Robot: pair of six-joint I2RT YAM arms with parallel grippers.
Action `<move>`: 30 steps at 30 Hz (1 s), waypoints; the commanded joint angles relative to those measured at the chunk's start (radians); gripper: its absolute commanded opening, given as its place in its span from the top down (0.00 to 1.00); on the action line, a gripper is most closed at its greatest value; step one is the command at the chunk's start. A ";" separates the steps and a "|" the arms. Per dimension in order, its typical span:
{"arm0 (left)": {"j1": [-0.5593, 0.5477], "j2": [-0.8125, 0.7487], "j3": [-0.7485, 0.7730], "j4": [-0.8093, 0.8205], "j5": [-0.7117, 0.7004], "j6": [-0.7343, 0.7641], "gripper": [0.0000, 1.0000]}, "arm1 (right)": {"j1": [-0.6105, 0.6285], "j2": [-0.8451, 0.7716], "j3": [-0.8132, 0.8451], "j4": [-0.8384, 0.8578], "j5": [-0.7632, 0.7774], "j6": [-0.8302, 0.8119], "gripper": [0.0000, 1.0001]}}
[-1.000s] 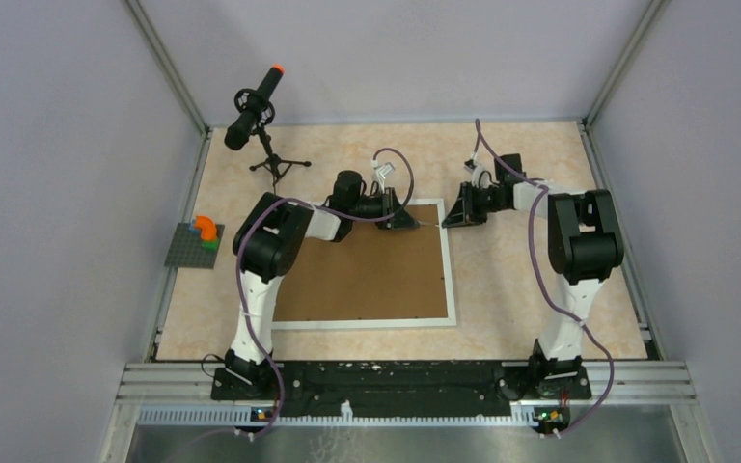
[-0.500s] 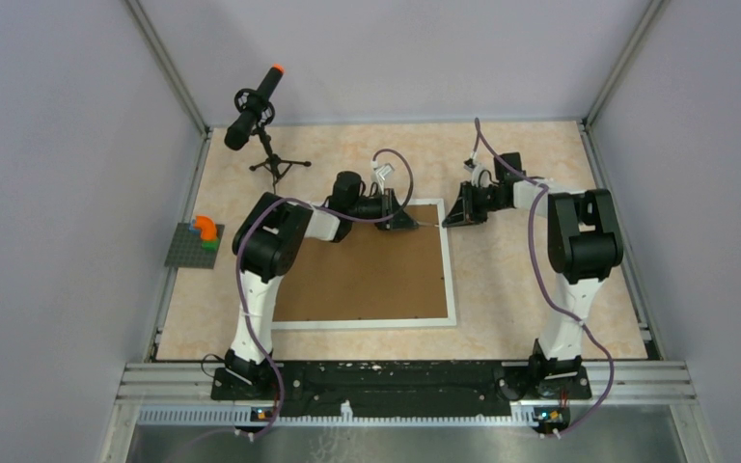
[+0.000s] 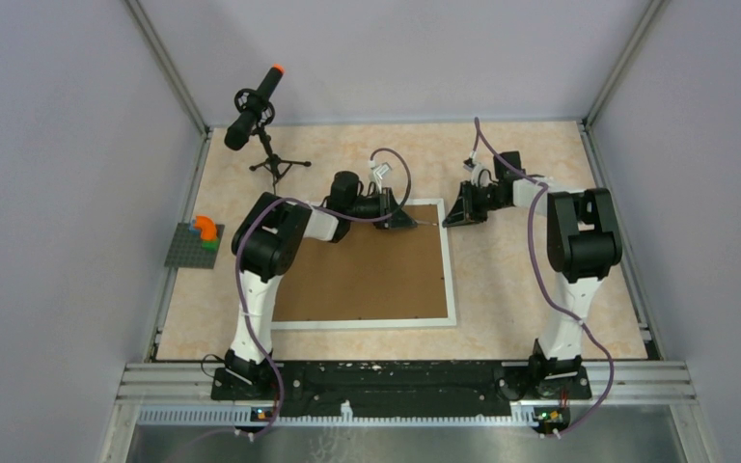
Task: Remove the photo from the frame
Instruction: Release the photo frame item from the photo frame.
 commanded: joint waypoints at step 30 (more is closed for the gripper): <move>-0.212 -0.081 0.228 -0.563 -0.055 0.463 1.00 | 0.032 0.077 0.022 0.039 0.105 0.005 0.96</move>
